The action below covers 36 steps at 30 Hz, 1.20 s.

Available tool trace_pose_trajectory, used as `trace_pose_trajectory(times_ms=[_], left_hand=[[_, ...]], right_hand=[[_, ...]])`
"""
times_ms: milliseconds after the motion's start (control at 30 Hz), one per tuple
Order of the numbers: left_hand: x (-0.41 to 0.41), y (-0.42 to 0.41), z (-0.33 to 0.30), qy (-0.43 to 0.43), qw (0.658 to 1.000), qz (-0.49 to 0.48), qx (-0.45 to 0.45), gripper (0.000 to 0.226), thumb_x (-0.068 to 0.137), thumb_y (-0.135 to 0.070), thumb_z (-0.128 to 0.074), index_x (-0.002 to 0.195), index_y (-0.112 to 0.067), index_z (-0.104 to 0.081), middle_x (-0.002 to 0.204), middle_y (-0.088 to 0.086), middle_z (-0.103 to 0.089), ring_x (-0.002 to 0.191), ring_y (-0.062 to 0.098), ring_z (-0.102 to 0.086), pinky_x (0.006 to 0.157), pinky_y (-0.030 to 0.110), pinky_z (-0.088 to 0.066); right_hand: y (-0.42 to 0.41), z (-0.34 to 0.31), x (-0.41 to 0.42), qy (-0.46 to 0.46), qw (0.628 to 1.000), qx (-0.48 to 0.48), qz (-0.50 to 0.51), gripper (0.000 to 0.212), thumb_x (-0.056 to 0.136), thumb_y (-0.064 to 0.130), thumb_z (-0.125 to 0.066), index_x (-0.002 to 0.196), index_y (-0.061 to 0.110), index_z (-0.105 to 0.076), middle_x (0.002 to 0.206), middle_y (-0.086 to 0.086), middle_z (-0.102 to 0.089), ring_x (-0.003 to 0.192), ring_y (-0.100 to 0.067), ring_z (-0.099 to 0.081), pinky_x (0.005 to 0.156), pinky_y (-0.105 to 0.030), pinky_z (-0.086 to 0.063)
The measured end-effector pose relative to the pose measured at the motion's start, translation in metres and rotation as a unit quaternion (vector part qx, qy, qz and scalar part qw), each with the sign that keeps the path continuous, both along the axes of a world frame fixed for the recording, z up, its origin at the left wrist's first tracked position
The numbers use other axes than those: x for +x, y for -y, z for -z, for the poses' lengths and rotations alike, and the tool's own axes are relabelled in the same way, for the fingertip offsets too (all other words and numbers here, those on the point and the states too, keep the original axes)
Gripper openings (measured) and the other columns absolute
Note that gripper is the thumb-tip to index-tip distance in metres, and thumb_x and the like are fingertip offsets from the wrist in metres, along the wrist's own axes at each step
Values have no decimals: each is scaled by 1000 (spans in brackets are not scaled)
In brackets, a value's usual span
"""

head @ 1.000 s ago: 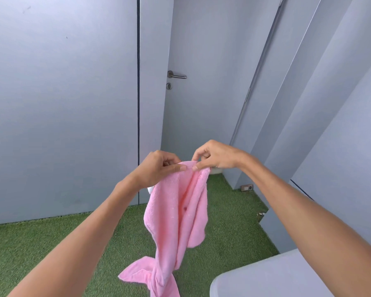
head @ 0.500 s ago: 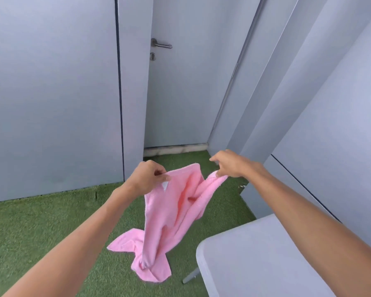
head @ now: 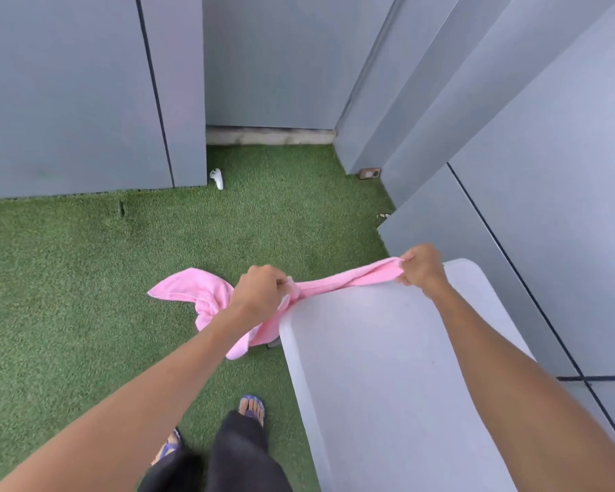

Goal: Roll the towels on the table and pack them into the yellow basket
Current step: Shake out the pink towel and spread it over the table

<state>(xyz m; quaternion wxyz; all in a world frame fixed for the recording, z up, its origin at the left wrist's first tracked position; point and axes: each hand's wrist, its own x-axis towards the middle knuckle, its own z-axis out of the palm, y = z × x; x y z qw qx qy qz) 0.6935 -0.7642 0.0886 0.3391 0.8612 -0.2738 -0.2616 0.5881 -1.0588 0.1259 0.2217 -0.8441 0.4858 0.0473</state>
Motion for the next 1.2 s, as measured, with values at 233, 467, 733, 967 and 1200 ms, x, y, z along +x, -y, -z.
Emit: trace_pose_trajectory(times_ms=[233, 467, 733, 967, 1200], left_hand=[[-1, 56, 42, 34, 998, -53, -2, 25, 85, -15, -61, 60, -17, -62, 63, 1, -62, 63, 20, -54, 64, 38, -50], [-47, 65, 69, 76, 989, -110, 69, 15, 91, -29, -61, 100, -22, -70, 88, 0, -60, 72, 23, -59, 60, 39, -52], [-69, 58, 78, 119, 980, -139, 72, 9, 89, -19, -64, 96, -19, -68, 87, -6, -58, 66, 20, -60, 50, 36, -49], [-70, 50, 75, 125, 981, -151, 4, 5, 88, -21, -64, 93, -23, -66, 84, -8, -59, 72, 6, -59, 58, 27, -47], [-67, 58, 80, 155, 978, -136, 6, 3, 87, -19, -65, 90, -18, -66, 82, -4, -59, 65, 8, -57, 58, 32, -48]], right_hand=[[119, 22, -12, 71, 994, -80, 0, 13, 73, -7, -52, 73, -10, -64, 78, -28, -68, 79, -39, -66, 67, -38, -52], [246, 37, -68, 52, 981, -184, -10, 25, 78, 3, -52, 93, -11, -67, 95, -33, -66, 91, -43, -64, 82, -42, -46], [281, 98, -97, 27, 978, -192, -80, 12, 80, -3, -58, 78, -8, -69, 75, -31, -65, 72, -42, -64, 65, -42, -45], [309, 113, -93, -6, 976, -218, -23, 12, 83, -3, -57, 75, -11, -62, 81, -35, -62, 79, -46, -61, 67, -46, -45], [310, 126, -111, 16, 980, -196, 40, 20, 89, 9, -60, 90, -10, -67, 93, -32, -64, 91, -43, -61, 71, -39, -34]])
